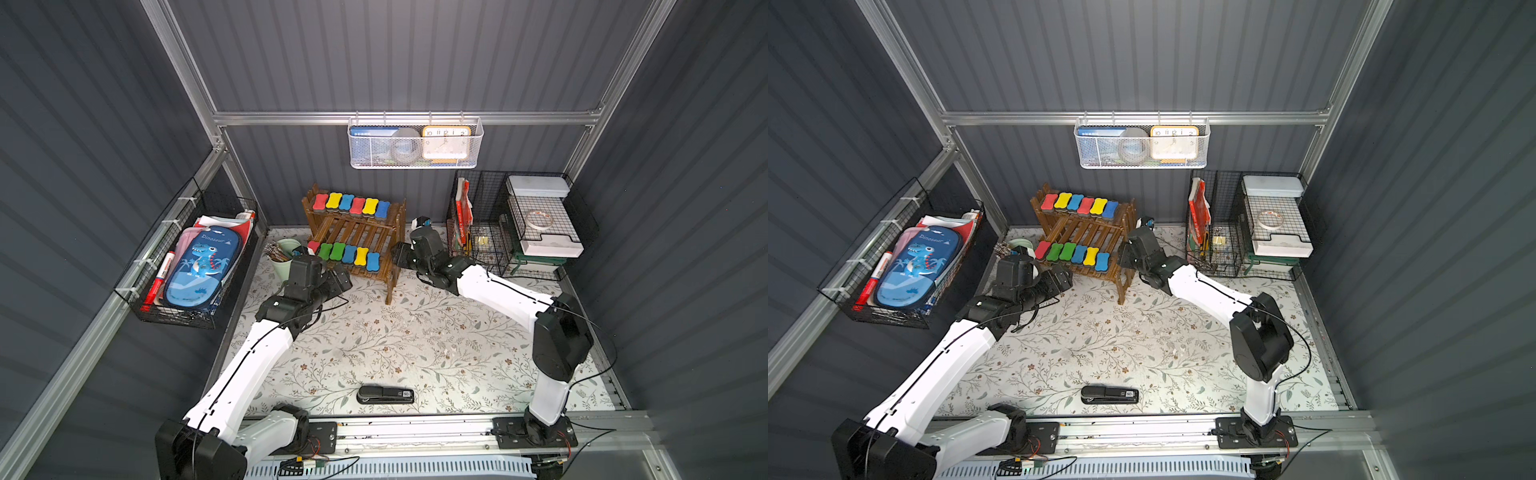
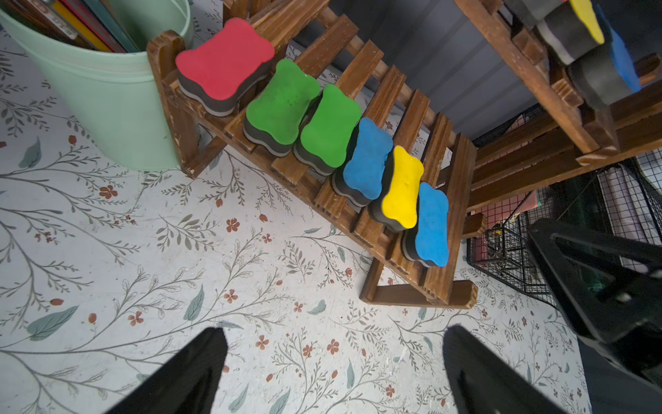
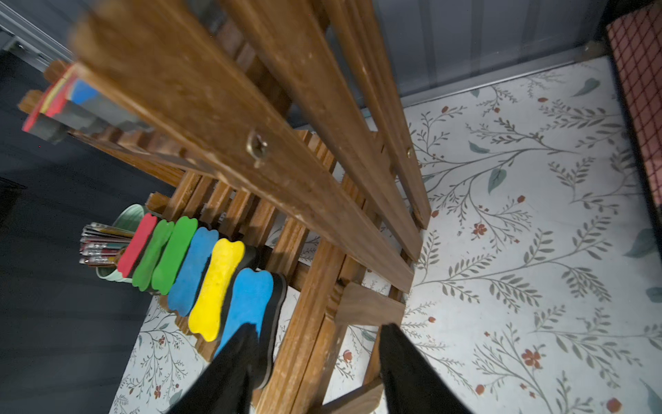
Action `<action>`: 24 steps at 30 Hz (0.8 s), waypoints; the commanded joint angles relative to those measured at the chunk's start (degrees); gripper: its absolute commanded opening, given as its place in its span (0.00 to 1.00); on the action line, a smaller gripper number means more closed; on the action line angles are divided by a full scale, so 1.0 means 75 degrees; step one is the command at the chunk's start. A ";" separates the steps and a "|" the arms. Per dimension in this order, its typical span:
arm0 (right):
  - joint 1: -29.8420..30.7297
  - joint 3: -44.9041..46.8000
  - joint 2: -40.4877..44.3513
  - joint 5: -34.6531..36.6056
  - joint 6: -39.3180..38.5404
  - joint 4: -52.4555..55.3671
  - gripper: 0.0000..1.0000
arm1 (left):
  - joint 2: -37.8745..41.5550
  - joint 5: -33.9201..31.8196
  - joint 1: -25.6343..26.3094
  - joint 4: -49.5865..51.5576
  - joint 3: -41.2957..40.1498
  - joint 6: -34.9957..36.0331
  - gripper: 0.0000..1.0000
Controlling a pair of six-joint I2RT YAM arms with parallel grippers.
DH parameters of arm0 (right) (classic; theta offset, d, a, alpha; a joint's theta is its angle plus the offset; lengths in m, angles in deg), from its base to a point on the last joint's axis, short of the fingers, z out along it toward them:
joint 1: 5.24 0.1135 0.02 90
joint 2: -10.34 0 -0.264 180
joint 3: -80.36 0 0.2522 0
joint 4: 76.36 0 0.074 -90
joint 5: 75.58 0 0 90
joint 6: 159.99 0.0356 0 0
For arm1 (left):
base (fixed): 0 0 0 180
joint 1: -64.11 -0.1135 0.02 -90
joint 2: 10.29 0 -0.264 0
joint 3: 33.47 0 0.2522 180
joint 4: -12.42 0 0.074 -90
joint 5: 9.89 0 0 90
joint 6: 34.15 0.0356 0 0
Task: Remove the whiteboard erasers from the shelf
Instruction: Move the shelf to the center of the board.
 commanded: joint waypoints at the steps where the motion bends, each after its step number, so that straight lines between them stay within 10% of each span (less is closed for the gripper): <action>1: -0.0027 -0.0592 -0.0397 0.0236 0.0090 0.0590 0.50 | -0.0061 0.0070 0.0032 0.0189 0.0063 0.0196 0.99; 24: -0.0014 -0.1596 -0.1384 0.0482 0.0566 0.1294 0.30 | -0.0053 -0.0012 0.0026 0.0286 0.0060 0.0182 0.99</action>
